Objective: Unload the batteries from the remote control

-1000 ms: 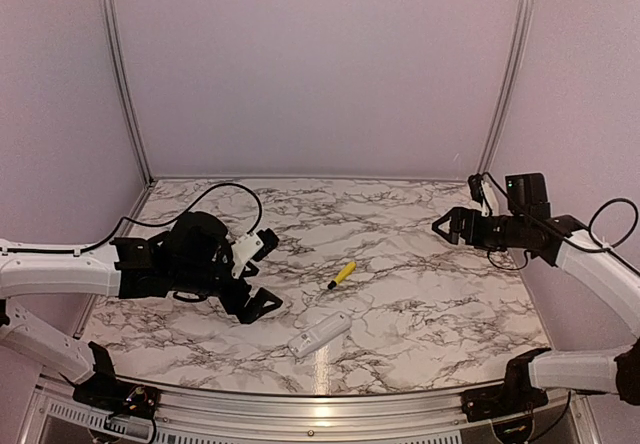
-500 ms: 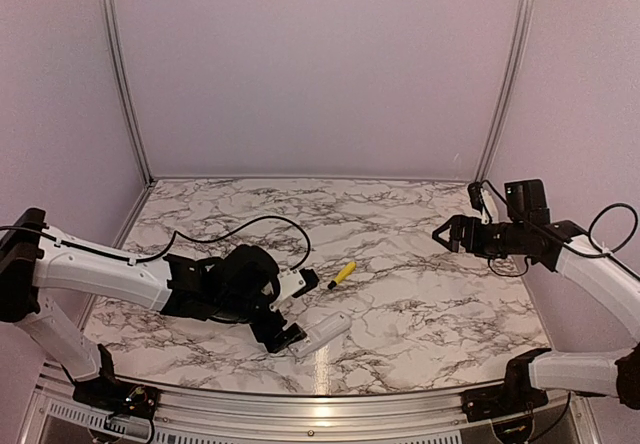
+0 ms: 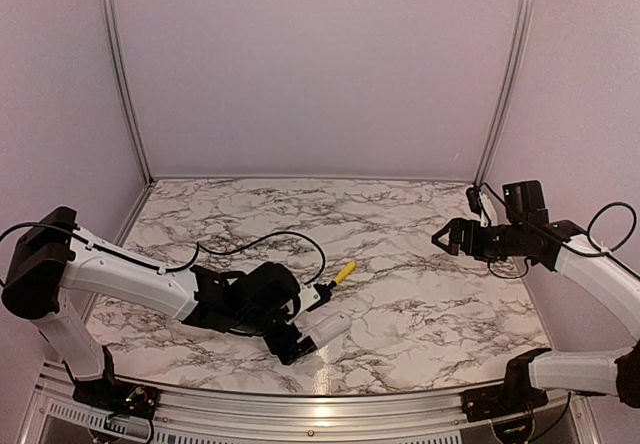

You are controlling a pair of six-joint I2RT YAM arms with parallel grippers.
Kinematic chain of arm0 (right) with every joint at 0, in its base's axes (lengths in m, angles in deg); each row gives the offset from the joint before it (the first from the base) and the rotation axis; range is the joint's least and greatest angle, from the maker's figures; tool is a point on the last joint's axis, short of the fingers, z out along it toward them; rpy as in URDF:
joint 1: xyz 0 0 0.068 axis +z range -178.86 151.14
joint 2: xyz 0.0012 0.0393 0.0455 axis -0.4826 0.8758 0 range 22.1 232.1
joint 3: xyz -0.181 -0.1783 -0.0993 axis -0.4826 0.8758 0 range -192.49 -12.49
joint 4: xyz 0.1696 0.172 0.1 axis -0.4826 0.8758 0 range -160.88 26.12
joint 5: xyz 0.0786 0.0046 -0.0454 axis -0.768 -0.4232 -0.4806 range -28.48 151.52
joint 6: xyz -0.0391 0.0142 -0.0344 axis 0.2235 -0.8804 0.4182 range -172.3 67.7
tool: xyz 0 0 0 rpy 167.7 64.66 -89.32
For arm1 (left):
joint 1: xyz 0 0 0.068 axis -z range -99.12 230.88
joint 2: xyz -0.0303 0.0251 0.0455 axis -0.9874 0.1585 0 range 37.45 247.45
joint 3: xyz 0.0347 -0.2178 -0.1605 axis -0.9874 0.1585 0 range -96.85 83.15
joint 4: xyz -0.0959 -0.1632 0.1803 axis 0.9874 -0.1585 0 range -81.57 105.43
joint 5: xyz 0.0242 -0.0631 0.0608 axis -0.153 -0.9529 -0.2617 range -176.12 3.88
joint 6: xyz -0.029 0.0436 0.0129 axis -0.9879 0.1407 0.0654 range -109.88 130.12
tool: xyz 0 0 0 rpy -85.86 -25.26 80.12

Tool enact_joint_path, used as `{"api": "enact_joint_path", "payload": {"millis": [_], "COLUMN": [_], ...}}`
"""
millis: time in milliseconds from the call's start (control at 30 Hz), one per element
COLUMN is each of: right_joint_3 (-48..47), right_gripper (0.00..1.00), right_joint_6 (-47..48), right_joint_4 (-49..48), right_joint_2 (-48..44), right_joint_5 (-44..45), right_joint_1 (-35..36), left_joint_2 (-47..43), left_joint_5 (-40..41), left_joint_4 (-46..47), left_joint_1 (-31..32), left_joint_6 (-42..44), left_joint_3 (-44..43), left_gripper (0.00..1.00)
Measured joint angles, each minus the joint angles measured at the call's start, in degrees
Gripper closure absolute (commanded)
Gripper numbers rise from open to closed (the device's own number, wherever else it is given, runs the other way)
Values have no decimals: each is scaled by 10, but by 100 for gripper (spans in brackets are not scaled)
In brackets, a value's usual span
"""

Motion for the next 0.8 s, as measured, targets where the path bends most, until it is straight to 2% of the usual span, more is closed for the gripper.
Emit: {"api": "enact_joint_path", "payload": {"millis": [200,567,700,800], "right_joint_3": [0,0,2,3], "right_gripper": [2,2,2,2], "right_joint_6": [0,0,0,0], "right_joint_4": [6,21,22,24], "right_joint_2": [-2,-8,-9,-10], "right_joint_5": [-2,-5,-5,-5], "right_joint_1": [0,0,0,0], "left_joint_2": [27,55,59,63], "left_joint_5": [1,4,2,-2], "left_joint_4": [0,1,1,2], "left_joint_1": [0,1,2,3], "left_joint_6": [-2,15,21,30], "left_joint_3": [0,0,-5,-9], "left_gripper": [3,16,22,32]}}
